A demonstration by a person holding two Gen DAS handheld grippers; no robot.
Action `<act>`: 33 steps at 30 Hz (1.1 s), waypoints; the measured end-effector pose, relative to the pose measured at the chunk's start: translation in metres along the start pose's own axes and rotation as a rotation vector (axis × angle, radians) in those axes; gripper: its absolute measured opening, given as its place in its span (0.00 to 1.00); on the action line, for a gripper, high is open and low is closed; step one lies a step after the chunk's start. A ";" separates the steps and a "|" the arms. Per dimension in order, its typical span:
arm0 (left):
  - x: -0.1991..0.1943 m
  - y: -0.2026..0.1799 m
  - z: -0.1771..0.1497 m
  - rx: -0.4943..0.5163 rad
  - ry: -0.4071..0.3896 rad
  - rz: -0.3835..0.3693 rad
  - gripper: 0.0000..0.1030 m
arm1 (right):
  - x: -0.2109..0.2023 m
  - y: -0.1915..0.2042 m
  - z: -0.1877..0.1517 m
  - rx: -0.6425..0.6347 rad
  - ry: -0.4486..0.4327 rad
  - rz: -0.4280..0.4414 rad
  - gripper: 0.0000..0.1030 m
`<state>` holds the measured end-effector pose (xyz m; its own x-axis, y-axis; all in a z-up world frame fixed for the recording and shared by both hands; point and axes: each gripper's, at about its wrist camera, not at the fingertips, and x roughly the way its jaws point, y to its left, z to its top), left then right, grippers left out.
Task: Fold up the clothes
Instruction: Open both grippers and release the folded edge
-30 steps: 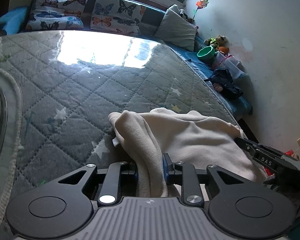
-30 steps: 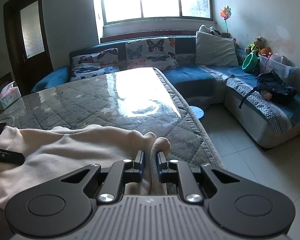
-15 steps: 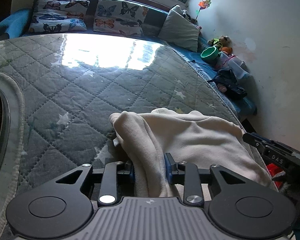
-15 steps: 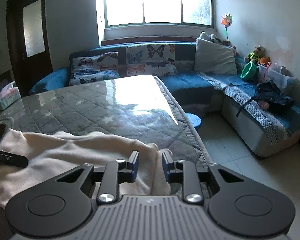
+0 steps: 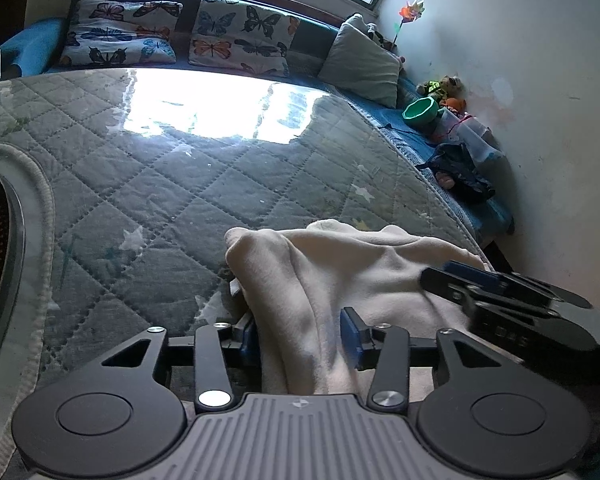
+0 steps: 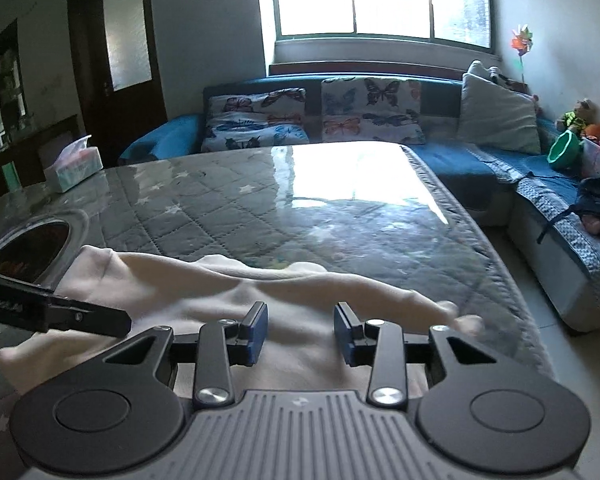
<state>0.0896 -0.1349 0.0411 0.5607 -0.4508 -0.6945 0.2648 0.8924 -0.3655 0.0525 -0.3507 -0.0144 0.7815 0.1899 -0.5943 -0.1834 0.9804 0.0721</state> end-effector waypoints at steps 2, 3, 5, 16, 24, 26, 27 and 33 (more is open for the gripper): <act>0.000 0.001 0.000 0.002 -0.004 0.004 0.45 | 0.007 0.002 0.003 -0.005 0.005 -0.002 0.35; 0.000 0.001 0.000 0.003 -0.006 0.008 0.46 | 0.009 0.003 0.004 -0.007 0.006 -0.005 0.35; 0.000 0.003 0.001 0.009 -0.014 0.023 0.49 | 0.014 0.003 0.006 -0.010 0.009 -0.011 0.36; -0.005 0.020 0.007 -0.036 -0.040 0.081 0.53 | 0.023 0.018 0.016 -0.047 0.004 0.002 0.38; -0.002 0.026 0.014 -0.050 -0.049 0.109 0.53 | 0.040 0.038 0.021 -0.085 0.024 0.029 0.47; -0.002 0.026 0.015 -0.053 -0.050 0.114 0.54 | 0.042 0.040 0.024 -0.085 0.023 0.028 0.47; -0.002 0.027 0.016 -0.054 -0.051 0.117 0.54 | 0.041 0.041 0.025 -0.087 0.024 0.027 0.47; -0.003 0.030 0.017 -0.057 -0.055 0.133 0.54 | 0.035 0.053 0.029 -0.118 0.015 0.056 0.51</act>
